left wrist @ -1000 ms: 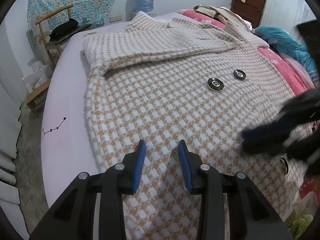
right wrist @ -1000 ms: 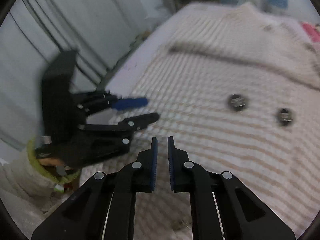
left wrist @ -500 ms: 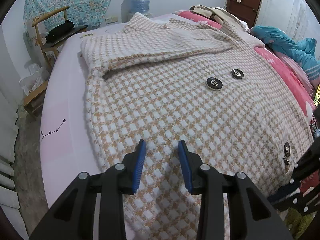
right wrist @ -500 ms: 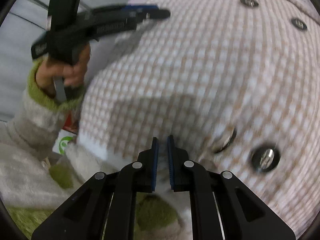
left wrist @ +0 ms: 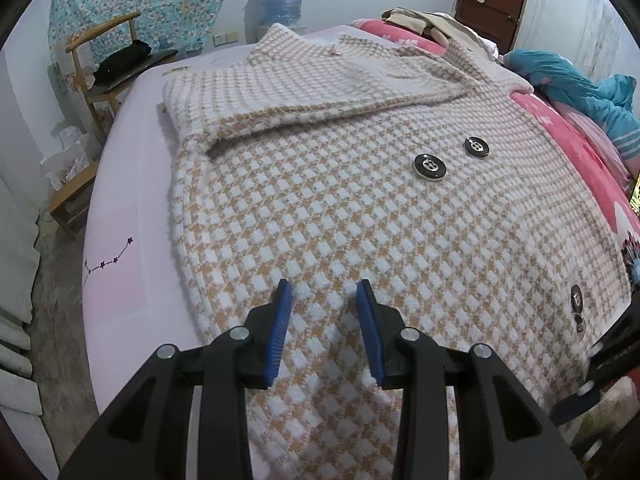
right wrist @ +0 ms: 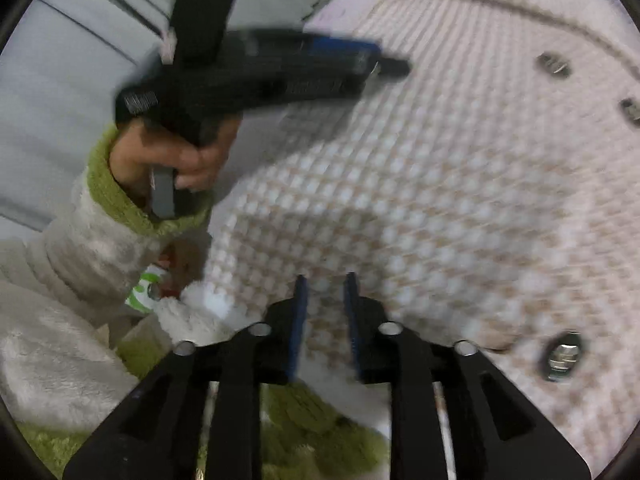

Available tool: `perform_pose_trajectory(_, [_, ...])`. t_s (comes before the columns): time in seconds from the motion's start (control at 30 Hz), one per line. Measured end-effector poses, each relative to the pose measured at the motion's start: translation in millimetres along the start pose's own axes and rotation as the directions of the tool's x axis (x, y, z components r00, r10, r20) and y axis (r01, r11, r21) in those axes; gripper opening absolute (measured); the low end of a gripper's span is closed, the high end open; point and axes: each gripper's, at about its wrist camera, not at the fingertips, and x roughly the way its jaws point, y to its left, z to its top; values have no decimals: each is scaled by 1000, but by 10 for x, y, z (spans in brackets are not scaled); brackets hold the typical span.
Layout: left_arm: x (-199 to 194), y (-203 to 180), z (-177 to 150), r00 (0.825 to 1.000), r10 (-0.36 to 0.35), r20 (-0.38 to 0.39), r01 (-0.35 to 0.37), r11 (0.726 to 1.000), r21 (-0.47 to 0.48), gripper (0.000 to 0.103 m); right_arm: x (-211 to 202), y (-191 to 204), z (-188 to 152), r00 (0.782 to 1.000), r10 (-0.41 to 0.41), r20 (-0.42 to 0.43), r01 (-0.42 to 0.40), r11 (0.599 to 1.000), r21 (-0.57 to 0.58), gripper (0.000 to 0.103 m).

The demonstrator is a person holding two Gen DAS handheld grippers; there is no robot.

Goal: Fold large clothes

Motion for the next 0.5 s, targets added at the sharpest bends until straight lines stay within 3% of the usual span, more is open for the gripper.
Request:
perform_pose_trajectory(0.07, [-19,7,10,1000,-3,-14,3,1000,-10,35,154,23,-40,999,7,-31,-7,1000,-10,27])
perform_pose_trajectory(0.1, [-26,4,24,1000,-5,-19,5,1000,-14,42,129,37,-100,1000,12,-26,-13,1000,-19,31])
perform_pose_trajectory(0.13, [-62,10,40,1000,-6,-21,5,1000,-19,49,89,36,-127,999,31,-18,-32,999,-21,37])
perform_pose_trajectory(0.17, [-97,10,59,1000,-5,-14,4,1000,-22,52,24,8,-156,997,71,-1,-71,997,-6,50])
perform_pose_trajectory(0.23, [-209,13,141,1000,-13,21,14,999,-30,63,-186,-76,-213,993,100,68,-102,995,21,59])
perform_pose_trajectory(0.3, [-267,19,279,999,-29,39,31,999,-40,66,-504,-275,-182,982,93,167,-103,993,56,64])
perform_pose_trajectory(0.43, [-224,37,739,999,-12,48,14,998,-54,72,-1154,-1076,-170,926,-13,377,-67,978,198,70])
perform_pose_trajectory(0.5, [-147,58,982,998,17,56,-13,998,-65,74,-1514,-1579,-189,886,-105,452,-50,946,319,70])
